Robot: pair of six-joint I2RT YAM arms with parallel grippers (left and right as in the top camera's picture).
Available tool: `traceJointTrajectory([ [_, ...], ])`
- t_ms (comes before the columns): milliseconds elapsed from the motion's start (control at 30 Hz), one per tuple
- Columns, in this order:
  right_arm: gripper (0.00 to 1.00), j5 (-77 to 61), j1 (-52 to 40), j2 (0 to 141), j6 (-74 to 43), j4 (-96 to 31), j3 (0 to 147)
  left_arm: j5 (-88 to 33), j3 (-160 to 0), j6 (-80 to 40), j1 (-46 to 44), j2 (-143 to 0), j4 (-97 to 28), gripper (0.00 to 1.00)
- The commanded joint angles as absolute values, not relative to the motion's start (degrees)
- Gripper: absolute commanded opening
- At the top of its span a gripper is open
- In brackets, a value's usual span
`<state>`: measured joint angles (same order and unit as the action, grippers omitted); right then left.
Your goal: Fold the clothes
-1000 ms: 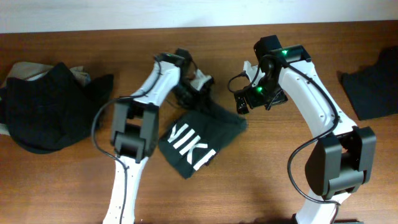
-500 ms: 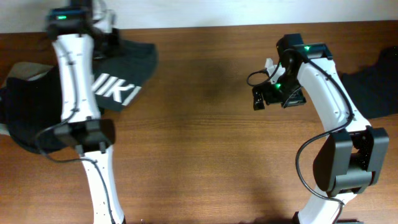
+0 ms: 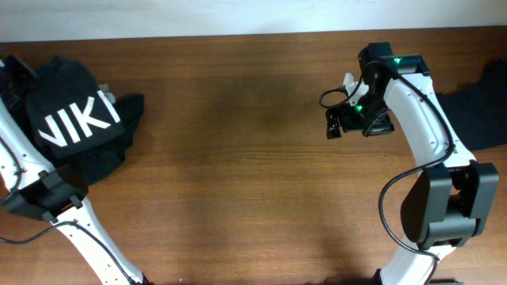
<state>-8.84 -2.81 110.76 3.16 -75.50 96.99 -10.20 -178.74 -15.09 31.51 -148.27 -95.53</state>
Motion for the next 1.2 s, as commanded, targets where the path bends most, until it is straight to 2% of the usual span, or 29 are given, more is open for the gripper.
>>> traceJointTrajectory([
  [0, 0.98, -8.34, -2.48, 110.19, 2.52, -75.72, 98.1, -15.68, -179.74, -17.78, 31.66, -147.98, -93.62, 0.0],
  [133, 0.99, -8.34, -2.48, 110.19, 2.52, -75.7, 98.1, -37.56, -179.74, -17.87, 31.66, -147.96, -93.34, 0.0],
  [333, 0.99, -8.29, -2.48, 110.19, 2.55, -75.66, 98.1, -51.75, -179.74, -25.15, 31.66, -147.96, -96.71, 0.0],
  [500, 0.99, -8.29, -2.48, 110.19, 2.55, -75.66, 98.1, -51.57, -179.74, -31.94, 31.4, -147.96, -96.71, 0.0],
  [800, 0.99, -6.59, -2.48, 110.19, 2.55, -75.68, 98.1, -39.7, -179.74, -37.54, 28.38, -147.74, -96.71, 0.0],
  [1167, 0.99, -6.57, -2.48, 110.19, 2.52, -75.26, 98.1, -31.44, -179.72, -34.74, 24.53, -141.86, -96.73, 0.0],
])
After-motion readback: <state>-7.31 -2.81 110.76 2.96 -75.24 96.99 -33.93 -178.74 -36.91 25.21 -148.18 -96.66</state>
